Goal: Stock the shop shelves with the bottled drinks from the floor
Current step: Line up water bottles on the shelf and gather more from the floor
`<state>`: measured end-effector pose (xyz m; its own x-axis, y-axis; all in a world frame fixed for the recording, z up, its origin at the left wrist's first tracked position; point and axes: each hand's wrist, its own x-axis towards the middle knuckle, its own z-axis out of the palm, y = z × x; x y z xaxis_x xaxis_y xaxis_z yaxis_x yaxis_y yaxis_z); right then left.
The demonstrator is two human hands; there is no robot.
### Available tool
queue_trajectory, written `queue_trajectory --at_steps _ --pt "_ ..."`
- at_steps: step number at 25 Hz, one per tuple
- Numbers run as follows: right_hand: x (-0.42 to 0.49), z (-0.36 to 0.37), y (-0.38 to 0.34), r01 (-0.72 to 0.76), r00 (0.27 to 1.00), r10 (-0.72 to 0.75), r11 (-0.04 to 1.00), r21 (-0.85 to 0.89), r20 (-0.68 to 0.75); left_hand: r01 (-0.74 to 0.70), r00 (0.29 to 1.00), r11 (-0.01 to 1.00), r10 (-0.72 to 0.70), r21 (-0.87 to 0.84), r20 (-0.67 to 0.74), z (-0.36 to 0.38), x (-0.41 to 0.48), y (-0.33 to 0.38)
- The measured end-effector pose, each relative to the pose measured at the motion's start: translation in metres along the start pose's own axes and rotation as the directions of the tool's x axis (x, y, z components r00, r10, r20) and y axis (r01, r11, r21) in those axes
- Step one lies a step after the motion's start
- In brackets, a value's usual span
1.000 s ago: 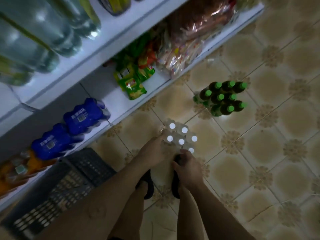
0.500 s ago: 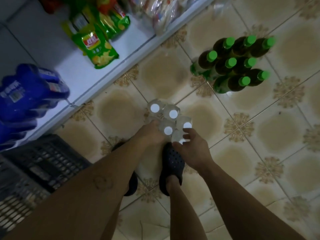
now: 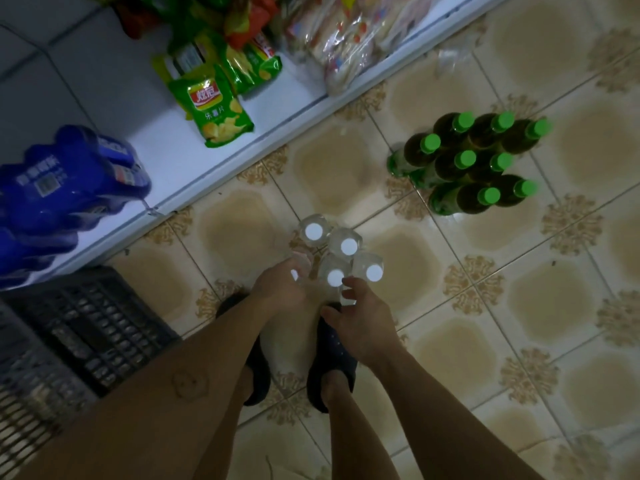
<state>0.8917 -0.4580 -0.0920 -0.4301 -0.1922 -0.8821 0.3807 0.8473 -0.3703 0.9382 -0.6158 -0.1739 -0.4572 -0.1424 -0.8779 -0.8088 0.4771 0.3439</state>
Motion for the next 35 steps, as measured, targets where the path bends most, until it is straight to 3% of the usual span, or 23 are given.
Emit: queue_trajectory --at_steps 7,12,16,20,24,28,31,35 --pt "-0.065 0.004 -0.021 0.041 0.998 -0.034 0.991 -0.125 0.053 0.008 1.000 0.997 -0.009 -0.080 -0.017 -0.048 -0.114 -0.006" --pt "-0.148 0.010 -0.076 0.252 0.959 -0.224 0.954 -0.163 0.173 -0.082 0.981 0.987 0.055 -0.139 -0.185 -0.094 -0.258 0.014" --pt "-0.231 0.003 -0.122 0.486 0.870 -0.433 0.836 -0.256 0.237 -0.106 0.931 0.993 0.081 -0.053 -0.356 -0.135 -0.373 0.034" --pt "-0.305 -0.004 -0.173 0.650 0.760 -0.593 0.694 -0.310 0.266 -0.140 0.886 0.984 0.174 0.112 -0.429 -0.176 -0.473 0.058" --pt "-0.357 -0.003 -0.215 0.757 0.645 -0.732 0.575 -0.310 0.219 -0.203 0.837 0.932 0.324 0.299 -0.442 -0.209 -0.560 0.060" --pt "-0.411 0.008 -0.258 0.776 0.613 -0.765 0.537 -0.331 0.195 -0.162 0.830 0.918 0.325 0.361 -0.454 -0.245 -0.628 0.044" --pt "-0.455 0.035 -0.296 0.797 0.567 -0.804 0.480 -0.367 0.179 -0.131 0.756 0.948 0.284 0.289 -0.590 -0.261 -0.669 0.022" --pt "-0.498 0.086 -0.340 0.821 0.515 -0.839 0.424 -0.382 0.177 -0.227 0.579 0.972 0.182 0.058 -0.795 -0.264 -0.708 -0.037"
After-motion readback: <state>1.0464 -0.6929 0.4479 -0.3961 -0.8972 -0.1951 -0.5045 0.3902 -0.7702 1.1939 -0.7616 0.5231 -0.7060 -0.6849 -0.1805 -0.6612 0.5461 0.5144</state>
